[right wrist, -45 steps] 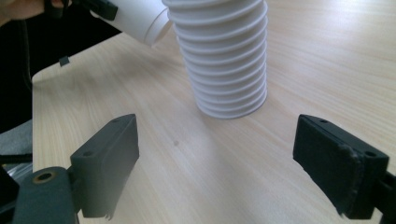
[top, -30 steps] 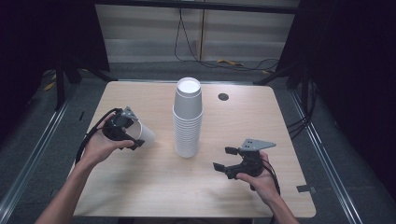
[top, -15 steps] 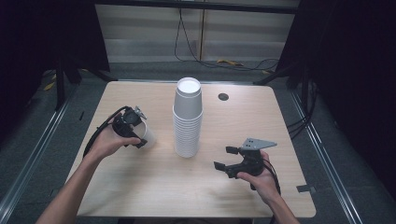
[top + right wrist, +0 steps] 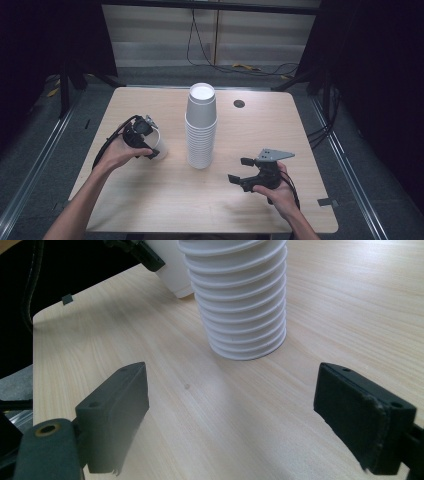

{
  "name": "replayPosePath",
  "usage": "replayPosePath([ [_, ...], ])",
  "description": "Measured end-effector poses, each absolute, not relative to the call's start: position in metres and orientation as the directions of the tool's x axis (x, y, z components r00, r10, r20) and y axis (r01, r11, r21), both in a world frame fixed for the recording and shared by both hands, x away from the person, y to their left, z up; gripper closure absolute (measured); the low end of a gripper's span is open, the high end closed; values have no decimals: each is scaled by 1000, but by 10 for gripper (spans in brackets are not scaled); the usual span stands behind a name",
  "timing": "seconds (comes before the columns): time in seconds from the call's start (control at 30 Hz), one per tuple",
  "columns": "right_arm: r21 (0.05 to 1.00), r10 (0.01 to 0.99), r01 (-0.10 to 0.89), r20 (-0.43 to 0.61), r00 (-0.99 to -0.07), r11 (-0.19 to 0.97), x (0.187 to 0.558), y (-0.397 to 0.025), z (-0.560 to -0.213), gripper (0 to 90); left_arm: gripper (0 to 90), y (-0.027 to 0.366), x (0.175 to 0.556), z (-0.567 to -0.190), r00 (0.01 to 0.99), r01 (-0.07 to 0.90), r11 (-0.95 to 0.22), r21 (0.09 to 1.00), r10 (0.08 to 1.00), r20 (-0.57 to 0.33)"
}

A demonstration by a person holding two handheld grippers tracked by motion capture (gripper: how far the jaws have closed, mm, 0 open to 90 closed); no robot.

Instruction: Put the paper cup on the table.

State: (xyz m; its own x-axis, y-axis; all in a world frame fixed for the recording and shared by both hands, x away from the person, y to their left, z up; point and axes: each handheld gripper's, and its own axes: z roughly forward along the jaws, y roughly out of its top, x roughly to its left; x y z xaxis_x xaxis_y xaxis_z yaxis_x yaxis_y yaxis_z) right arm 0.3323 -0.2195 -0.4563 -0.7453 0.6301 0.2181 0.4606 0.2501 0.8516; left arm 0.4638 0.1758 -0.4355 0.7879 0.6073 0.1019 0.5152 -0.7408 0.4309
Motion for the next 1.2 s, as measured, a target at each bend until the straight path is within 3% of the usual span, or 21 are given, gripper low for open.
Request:
replayPosePath([
  [0.13,849,630,464,221,-745,252,332,-218,-457,146,73,179,464,-439,778,520,-728,448,619,103],
  [0.2,850,628,462,219,-747,254,332,-217,-457,146,224,179,465,-440,791,515,-731,448,606,80],
  [0.3,849,628,464,220,-746,253,332,-218,-457,146,155,179,466,-444,782,526,-724,447,618,81],
  [0.33,850,628,464,221,-746,252,332,-218,-457,146,184,180,466,-444,784,525,-722,451,616,74],
  [1.2,852,636,461,216,-741,249,332,-219,-457,145,162,204,437,-449,762,510,-591,625,647,-10],
])
